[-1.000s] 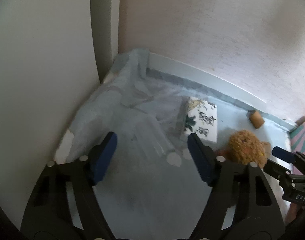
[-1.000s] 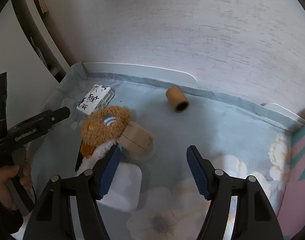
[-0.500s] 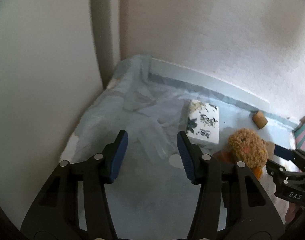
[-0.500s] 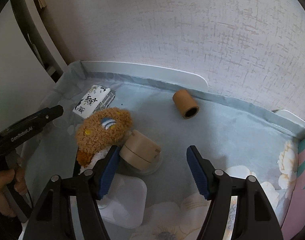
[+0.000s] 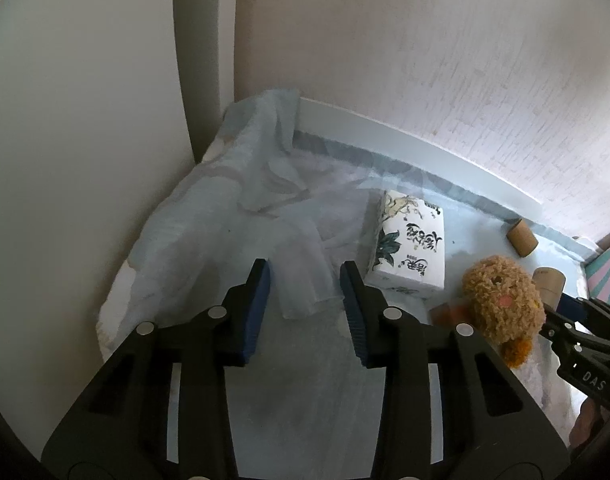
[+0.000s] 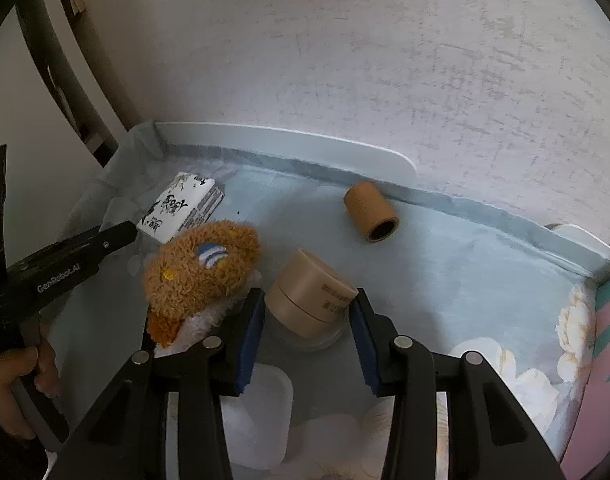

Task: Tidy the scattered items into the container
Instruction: 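Grasp the clear plastic cup with the left gripper while the right grasps the beige round jar, then carry the clear cup and beige jar over the cardboard box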

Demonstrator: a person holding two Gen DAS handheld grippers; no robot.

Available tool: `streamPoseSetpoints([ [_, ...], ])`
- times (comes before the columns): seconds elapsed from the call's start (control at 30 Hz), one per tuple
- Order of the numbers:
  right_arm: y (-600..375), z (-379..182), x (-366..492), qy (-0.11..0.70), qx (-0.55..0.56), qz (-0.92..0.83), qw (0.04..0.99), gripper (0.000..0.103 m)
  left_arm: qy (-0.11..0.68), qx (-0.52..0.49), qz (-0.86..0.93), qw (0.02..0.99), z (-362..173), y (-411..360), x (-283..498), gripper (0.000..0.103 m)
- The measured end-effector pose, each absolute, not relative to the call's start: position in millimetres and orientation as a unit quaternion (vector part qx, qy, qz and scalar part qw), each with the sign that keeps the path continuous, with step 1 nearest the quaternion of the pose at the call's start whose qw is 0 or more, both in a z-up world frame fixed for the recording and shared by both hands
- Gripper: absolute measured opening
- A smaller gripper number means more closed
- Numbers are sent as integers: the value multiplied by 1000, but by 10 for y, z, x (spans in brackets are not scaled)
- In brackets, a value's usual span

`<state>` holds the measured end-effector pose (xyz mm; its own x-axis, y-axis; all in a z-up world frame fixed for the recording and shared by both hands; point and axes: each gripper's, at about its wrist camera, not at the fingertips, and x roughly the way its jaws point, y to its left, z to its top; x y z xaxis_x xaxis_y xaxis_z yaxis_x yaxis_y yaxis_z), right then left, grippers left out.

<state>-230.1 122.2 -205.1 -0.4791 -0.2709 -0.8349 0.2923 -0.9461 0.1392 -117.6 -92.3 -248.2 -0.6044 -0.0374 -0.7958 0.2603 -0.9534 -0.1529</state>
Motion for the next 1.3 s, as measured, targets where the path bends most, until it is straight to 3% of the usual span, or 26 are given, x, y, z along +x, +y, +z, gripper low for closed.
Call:
streamPoseSetpoints([
  [0.27,1306,-1880,-2232,15,474,-866,159,39,126,415,-899,62,-2109,-762,-1077,32],
  [0.47,1426,-1494,-2148,9,458,-878,139,39,111,376,-919,26,-1497,-390,-974,32],
  [0.83,2235,-429,-1693,-16,397,-911,106,39,88,333,-934,-98,-552,941,-909,32],
  [1.03,2913,-198,-1292,-18,393,-916,74,39,68,339,-922,-173,-439,1882,-836,32],
  [1.3,3482,-460,-789,-35,430,-901,47,39,27,386,-889,-247,-725,2820,-704,31],
])
